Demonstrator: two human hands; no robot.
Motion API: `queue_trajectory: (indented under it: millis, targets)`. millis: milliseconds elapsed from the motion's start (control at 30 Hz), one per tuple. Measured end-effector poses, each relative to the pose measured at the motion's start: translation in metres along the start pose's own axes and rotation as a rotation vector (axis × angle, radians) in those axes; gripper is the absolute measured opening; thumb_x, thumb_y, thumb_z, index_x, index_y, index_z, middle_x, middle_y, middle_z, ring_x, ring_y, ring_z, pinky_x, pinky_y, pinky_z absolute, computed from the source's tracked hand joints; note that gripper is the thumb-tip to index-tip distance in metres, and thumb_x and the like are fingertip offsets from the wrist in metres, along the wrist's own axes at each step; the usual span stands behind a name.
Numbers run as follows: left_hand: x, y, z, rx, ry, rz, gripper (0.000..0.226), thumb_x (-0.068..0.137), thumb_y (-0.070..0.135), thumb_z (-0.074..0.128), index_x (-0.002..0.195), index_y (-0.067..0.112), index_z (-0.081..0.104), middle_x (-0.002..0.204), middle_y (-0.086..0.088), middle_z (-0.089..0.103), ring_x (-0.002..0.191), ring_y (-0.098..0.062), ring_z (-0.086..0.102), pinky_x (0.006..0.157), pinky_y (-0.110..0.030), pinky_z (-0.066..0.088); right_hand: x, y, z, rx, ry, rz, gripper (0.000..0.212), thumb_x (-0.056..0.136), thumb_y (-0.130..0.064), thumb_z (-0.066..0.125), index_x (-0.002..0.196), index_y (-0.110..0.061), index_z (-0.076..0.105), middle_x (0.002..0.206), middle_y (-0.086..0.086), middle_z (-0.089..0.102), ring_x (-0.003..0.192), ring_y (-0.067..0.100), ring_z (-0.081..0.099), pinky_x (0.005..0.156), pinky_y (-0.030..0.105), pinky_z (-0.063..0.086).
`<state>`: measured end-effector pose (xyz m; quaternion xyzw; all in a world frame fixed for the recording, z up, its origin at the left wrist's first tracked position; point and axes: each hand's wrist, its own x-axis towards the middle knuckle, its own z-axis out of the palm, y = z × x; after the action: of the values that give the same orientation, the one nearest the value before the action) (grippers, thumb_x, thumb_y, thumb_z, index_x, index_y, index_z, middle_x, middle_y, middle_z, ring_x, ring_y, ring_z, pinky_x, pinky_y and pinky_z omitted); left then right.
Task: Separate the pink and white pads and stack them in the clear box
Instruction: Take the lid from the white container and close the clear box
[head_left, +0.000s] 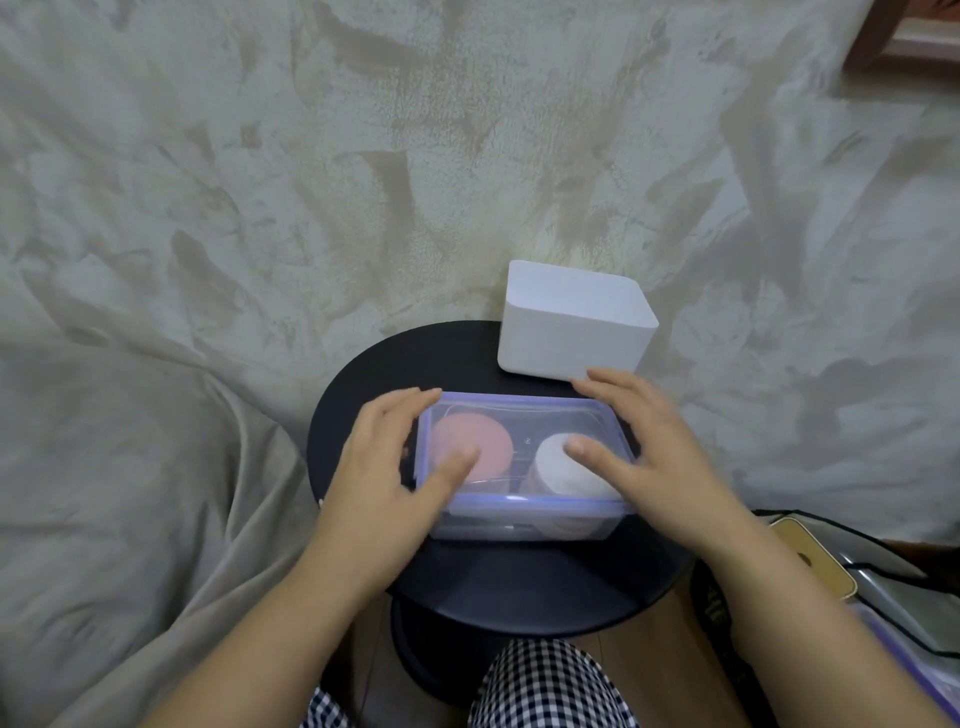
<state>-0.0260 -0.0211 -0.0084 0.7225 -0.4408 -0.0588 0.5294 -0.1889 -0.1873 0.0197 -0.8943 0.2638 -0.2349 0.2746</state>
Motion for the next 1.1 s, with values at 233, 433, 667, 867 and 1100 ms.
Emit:
queue_trajectory:
  millis: [233,433,667,867,1100]
  targets:
    - [-0.02,-0.008,0.013,-0.155,-0.025,-0.054,0.063,0.061,0.047,0.074,0.113,0.052,0.039,0.121,0.036,0.036,0.117,0.014,0.04,0.087,0.0,0.037,-0.046,0.012,0.017,0.341,0.036,0.249,0.099,0.048,-0.049,0.079,0.135,-0.037,0.034,0.134,-0.018,0.042,0.118,-0.002,0.047,0.094,0.021,0.044]
    - [0.01,-0.01,0.024,-0.119,-0.092,-0.088,0.066,0.074,0.032,0.074,0.129,0.038,0.038,0.128,0.021,0.035,0.12,0.007,0.041,0.091,-0.006,0.039,-0.022,0.033,0.018,0.288,0.108,0.247,0.094,0.053,-0.058,0.075,0.135,-0.035,0.038,0.134,-0.013,0.047,0.118,0.005,0.05,0.1,0.038,0.045]
    - [0.049,-0.015,0.037,-0.066,-0.127,-0.106,0.071,0.079,0.036,0.07,0.139,0.026,0.034,0.133,0.013,0.034,0.123,-0.005,0.042,0.084,-0.01,0.038,0.02,0.055,0.01,0.284,0.04,0.157,0.059,0.07,-0.056,0.069,0.123,-0.039,0.05,0.124,-0.012,0.058,0.112,0.007,0.056,0.096,0.039,0.047]
    - [0.064,-0.022,0.041,-0.001,-0.125,-0.108,0.073,0.08,0.042,0.066,0.142,0.026,0.03,0.142,0.008,0.031,0.124,-0.006,0.039,0.1,-0.026,0.04,0.04,0.057,0.008,0.225,0.026,0.114,0.044,0.074,-0.051,0.066,0.115,-0.044,0.051,0.117,-0.014,0.061,0.107,0.007,0.058,0.094,0.036,0.048]
    - [0.075,-0.027,0.042,0.059,-0.156,-0.104,0.075,0.081,0.047,0.064,0.143,0.025,0.029,0.144,0.004,0.032,0.127,-0.009,0.038,0.106,-0.033,0.036,0.049,0.054,0.003,0.151,-0.006,0.119,0.038,0.081,-0.035,0.068,0.115,-0.035,0.052,0.113,-0.012,0.063,0.104,0.011,0.059,0.088,0.03,0.047]
